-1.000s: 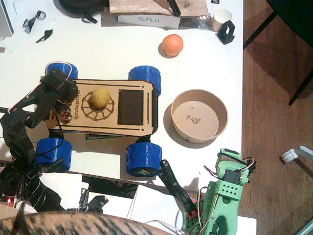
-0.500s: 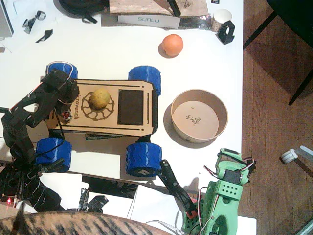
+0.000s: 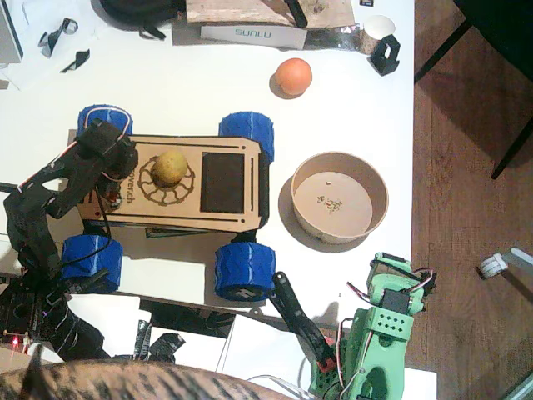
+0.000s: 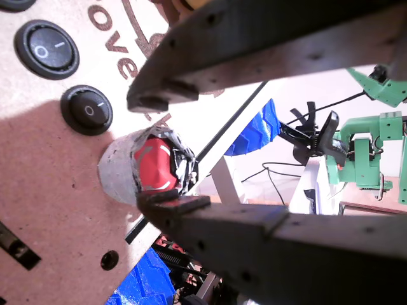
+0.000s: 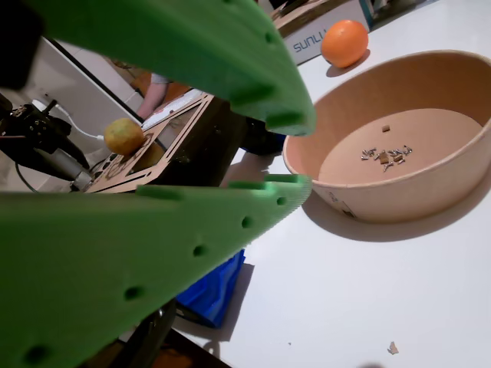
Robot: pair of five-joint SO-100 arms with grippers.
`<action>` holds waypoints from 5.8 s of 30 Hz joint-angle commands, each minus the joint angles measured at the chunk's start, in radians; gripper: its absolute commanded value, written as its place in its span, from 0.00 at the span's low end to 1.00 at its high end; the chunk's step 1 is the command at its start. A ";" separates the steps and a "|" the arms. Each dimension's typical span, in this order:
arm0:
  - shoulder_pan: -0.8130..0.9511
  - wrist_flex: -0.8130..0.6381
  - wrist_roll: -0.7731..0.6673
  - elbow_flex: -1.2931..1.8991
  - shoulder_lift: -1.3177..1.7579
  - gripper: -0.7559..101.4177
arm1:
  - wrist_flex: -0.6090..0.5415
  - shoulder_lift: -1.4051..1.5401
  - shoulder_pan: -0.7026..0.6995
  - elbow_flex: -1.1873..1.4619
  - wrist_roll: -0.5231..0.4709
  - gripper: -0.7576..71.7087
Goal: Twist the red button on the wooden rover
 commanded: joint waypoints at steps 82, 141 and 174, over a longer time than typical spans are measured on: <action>-0.002 0.101 -0.044 -0.241 -0.249 0.01 | -0.005 0.000 0.008 -0.003 0.006 0.06; 0.107 0.155 0.911 -0.239 -0.169 0.01 | -0.005 0.000 0.008 -0.003 0.006 0.06; 0.158 0.183 1.249 -0.241 -0.183 0.01 | -0.005 0.000 0.008 -0.003 0.006 0.06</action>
